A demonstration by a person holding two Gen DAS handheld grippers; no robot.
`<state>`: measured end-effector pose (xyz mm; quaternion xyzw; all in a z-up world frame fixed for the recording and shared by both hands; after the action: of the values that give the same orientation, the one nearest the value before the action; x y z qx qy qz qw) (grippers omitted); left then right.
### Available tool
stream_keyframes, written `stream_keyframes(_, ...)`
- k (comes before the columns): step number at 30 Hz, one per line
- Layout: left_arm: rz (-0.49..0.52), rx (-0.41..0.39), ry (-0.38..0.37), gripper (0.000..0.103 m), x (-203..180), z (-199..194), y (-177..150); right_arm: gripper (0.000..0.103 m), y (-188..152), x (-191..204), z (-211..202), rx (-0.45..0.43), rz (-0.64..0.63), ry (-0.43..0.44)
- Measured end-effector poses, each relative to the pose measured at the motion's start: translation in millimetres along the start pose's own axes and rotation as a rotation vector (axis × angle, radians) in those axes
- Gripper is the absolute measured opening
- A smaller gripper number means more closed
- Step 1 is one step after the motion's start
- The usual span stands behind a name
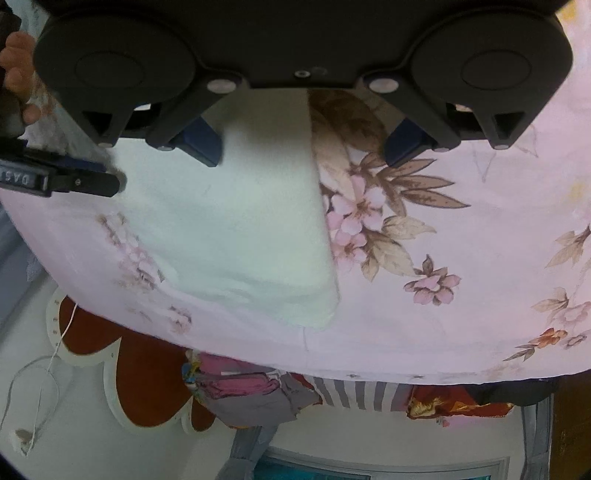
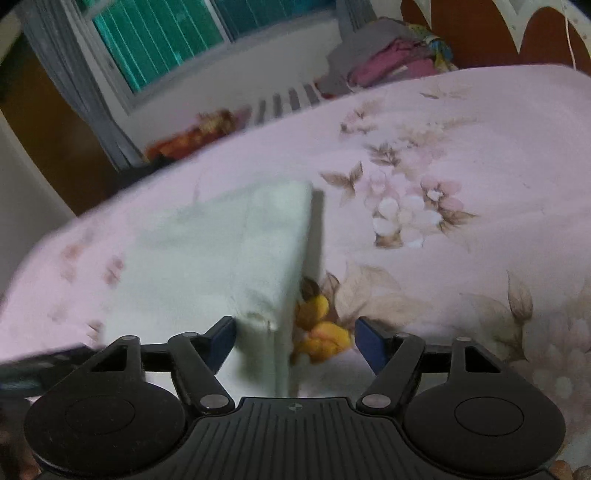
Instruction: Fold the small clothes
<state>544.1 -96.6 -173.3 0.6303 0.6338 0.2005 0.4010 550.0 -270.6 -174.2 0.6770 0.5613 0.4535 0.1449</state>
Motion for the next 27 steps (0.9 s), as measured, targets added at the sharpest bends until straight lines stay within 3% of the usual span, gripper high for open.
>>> stream_keyframes(3,-0.049,-0.007,-0.034,0.094,-2,5,5,0.071,6,-15,3,0.024,0.153,0.071)
stream_keyframes(7,-0.235,0.028,-0.11,0.086,8,18,5,0.071,14,-31,13,0.057,0.345,0.154)
stream_keyframes(11,-0.372,0.051,-0.169,0.079,18,30,4,0.071,14,-45,22,0.099,0.447,0.192)
stream_keyframes(16,-0.45,0.068,-0.204,0.071,24,40,7,0.071,16,-38,30,0.164,0.416,0.236)
stream_keyframes(21,-0.388,0.087,-0.178,0.069,17,49,9,0.071,15,-24,39,0.224,0.34,0.251)
stream_keyframes(23,-0.36,0.093,-0.169,0.063,10,52,10,0.07,17,-18,43,0.241,0.311,0.254)
stream_keyframes(24,-0.353,0.094,-0.159,0.063,8,53,10,0.066,15,-14,44,0.239,0.279,0.247)
stream_keyframes(25,-0.35,0.088,-0.148,0.063,6,54,10,0.051,15,-11,45,0.233,0.242,0.224)
stream_keyframes(27,-0.344,0.081,-0.13,0.062,3,55,11,0.05,13,-4,46,0.222,0.176,0.199)
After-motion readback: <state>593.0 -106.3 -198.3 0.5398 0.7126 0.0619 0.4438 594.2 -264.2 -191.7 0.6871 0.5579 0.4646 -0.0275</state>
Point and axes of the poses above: each gripper's, at about its wrist camera, not at the fingertips, and z roughly the way its jaws point, x to its left, y to its top, the point moved 8 cm from there along z, roughly the way its jaws point, and after that the axes turned 11 degrees about -x, right-handed, at the moved point
